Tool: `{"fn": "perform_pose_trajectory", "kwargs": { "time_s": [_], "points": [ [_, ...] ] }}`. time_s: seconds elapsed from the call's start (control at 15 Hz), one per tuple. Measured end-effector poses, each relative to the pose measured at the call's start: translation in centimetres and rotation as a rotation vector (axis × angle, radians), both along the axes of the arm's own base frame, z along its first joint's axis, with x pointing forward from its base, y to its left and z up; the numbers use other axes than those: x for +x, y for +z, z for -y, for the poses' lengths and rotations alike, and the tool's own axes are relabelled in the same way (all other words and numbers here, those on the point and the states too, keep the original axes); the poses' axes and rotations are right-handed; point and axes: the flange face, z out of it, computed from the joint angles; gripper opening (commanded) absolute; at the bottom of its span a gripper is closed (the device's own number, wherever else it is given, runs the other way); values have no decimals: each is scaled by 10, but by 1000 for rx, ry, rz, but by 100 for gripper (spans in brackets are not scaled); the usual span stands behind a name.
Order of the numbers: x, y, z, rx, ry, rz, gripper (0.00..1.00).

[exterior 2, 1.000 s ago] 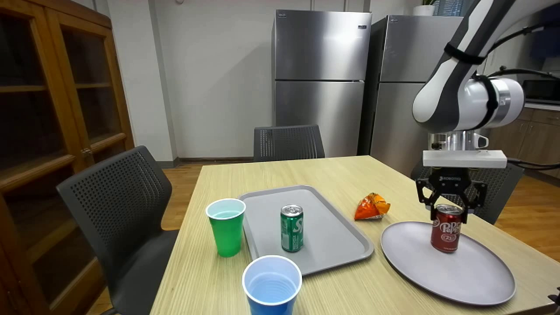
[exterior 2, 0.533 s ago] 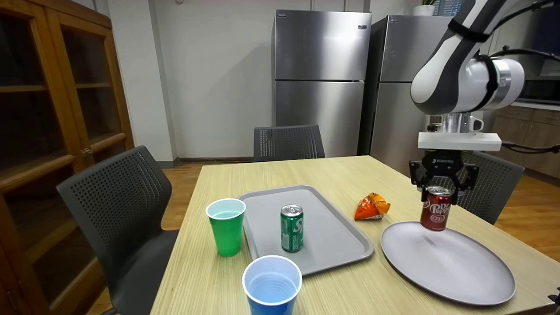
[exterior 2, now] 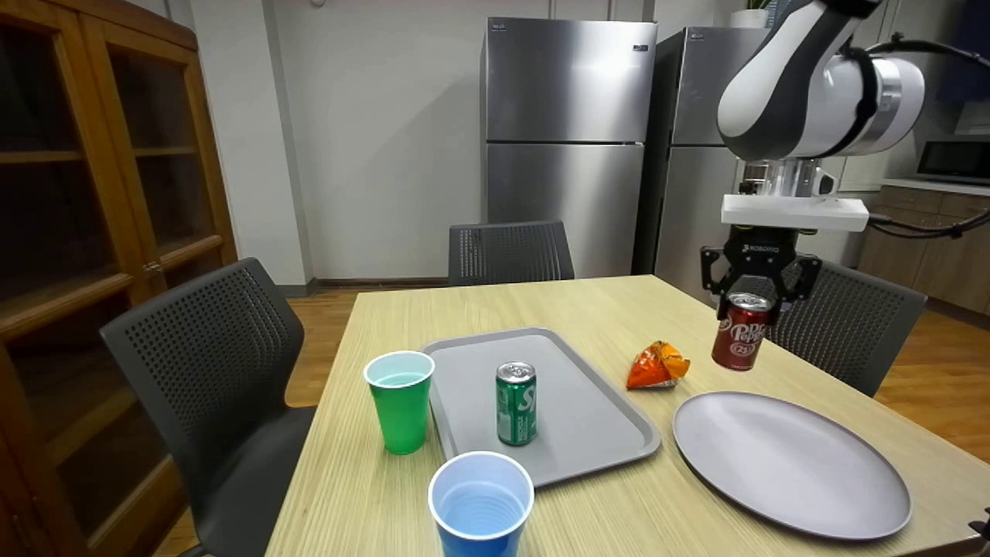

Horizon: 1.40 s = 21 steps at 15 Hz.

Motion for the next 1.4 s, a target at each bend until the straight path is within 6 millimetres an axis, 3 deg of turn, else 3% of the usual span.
{"fn": "perform_pose_trajectory", "kwargs": {
  "time_s": [0.67, 1.4],
  "points": [
    [17, -2, -81, 27, 149, 19, 40],
    [56, -46, -141, 50, 247, -1, 40]
  ]
}}
